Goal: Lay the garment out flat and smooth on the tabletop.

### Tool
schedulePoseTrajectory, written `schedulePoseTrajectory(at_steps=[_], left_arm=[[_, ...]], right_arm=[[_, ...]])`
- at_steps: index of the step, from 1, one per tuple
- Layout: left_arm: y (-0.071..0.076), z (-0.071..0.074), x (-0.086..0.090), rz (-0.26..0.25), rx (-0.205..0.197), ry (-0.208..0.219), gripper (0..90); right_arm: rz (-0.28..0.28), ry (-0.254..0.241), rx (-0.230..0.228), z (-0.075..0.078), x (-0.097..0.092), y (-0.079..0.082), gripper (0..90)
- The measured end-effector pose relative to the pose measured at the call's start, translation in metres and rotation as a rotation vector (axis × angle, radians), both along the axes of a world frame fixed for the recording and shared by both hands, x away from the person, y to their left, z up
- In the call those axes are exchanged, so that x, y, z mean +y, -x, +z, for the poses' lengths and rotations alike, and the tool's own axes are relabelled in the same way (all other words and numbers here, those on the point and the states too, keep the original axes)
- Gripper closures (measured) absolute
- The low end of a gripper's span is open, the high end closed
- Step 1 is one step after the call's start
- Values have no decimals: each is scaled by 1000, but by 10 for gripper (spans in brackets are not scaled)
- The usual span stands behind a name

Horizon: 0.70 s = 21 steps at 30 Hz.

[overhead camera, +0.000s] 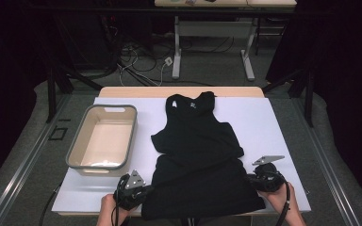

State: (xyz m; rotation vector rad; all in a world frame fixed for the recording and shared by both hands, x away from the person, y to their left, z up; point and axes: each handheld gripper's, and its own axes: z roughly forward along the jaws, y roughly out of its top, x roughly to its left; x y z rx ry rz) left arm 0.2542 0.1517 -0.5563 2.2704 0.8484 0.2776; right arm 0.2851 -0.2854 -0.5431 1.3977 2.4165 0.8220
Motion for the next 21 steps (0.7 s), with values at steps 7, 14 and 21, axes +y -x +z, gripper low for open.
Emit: schedulePoseTrajectory(at_steps=[7, 14, 21], left_arm=[[0, 1, 17, 40, -2, 5, 890], [3, 2, 19, 45, 1, 6, 863], [-4, 13, 2, 80, -78, -5, 561]], right_arm=[[-88, 65, -39, 5, -6, 15, 889], [-83, 98, -31, 3, -9, 22, 850], [-44, 39, -83, 15, -9, 6, 655]])
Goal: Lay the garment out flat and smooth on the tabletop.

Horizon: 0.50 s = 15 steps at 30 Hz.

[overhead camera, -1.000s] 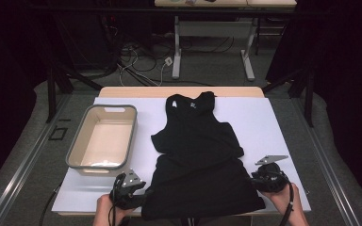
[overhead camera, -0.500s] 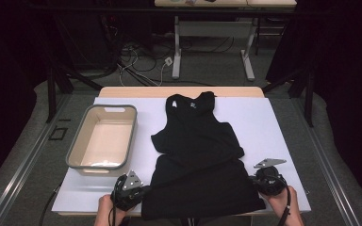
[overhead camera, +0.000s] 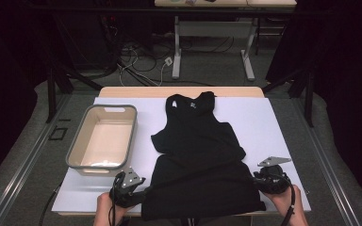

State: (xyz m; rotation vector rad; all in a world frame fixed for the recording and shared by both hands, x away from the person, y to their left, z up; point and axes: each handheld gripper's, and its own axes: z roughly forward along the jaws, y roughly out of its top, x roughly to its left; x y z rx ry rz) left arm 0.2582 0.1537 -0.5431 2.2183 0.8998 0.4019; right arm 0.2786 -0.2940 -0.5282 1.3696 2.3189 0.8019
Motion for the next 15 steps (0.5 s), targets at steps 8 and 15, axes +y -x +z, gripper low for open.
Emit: schedulePoseTrajectory(at_steps=[8, 15], left_arm=[[-23, -2, -21, 69, -34, -25, 567], [-47, -13, -34, 120, -26, -53, 564]], right_arm=[[-19, -24, -30, 3, 9, -29, 662], [-49, -57, 14, -3, 14, -61, 616]])
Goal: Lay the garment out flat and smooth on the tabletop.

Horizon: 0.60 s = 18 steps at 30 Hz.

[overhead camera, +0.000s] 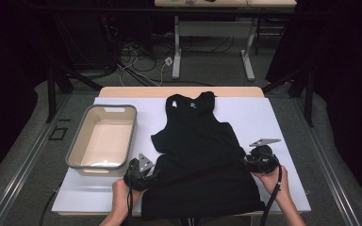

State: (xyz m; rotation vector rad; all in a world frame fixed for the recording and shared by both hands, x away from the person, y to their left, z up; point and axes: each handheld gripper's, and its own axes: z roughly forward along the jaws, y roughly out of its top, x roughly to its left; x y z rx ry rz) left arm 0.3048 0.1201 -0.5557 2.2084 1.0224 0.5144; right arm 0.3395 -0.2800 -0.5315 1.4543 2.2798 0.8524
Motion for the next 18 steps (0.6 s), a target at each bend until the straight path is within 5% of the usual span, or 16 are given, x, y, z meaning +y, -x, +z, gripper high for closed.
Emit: schedulePoseTrajectory(at_steps=[3, 6, 12, 18], left_arm=[[-7, -4, -6, 8, -12, -4, 550], [-14, -6, -10, 24, -26, 5, 536], [-15, -8, -13, -50, -35, 6, 873], [-8, -6, -6, -34, -54, -40, 894]], right_arm=[[8, 5, 18, -5, 4, -9, 637], [14, 16, 36, -11, 10, -13, 752], [15, 22, 25, -12, 10, -10, 868], [-43, 55, 2, -5, -4, -2, 869]])
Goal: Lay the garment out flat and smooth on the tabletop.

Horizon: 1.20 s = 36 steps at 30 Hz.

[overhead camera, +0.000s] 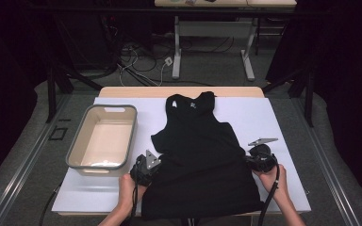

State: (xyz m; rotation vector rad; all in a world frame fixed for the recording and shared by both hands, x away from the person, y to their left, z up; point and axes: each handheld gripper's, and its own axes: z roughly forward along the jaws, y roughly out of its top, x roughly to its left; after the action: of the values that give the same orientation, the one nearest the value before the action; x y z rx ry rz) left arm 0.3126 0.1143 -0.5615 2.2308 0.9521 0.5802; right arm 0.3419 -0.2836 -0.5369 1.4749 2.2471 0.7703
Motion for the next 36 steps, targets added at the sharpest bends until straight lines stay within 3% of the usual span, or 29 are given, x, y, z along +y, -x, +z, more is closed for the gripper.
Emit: schedulePoseTrajectory(at_steps=[6, 11, 16, 21, 26, 29, 32, 36], left_arm=[[10, 2, 10, 20, -20, -64, 894], [15, 5, 16, 20, -2, -92, 893], [16, 6, 19, 28, 14, -87, 891], [16, 8, 20, 32, -1, -100, 889], [17, 12, 17, 36, -6, -48, 854], [14, 18, 9, 54, -29, -10, 681], [5, 23, -1, 64, -50, 31, 568], [-11, 28, -14, 81, -56, 53, 545]], right_arm=[[-17, 10, 20, 0, -10, 4, 865], [41, 24, 39, -2, -4, 4, 824], [78, -16, 18, 3, -5, 4, 732], [91, -64, -28, 14, -5, 1, 614], [38, -62, -84, 18, -7, -10, 587], [11, -56, -101, 14, -8, -22, 612], [-5, -42, -96, 7, -6, -33, 634], [-25, -40, -94, 0, -4, -49, 643]])
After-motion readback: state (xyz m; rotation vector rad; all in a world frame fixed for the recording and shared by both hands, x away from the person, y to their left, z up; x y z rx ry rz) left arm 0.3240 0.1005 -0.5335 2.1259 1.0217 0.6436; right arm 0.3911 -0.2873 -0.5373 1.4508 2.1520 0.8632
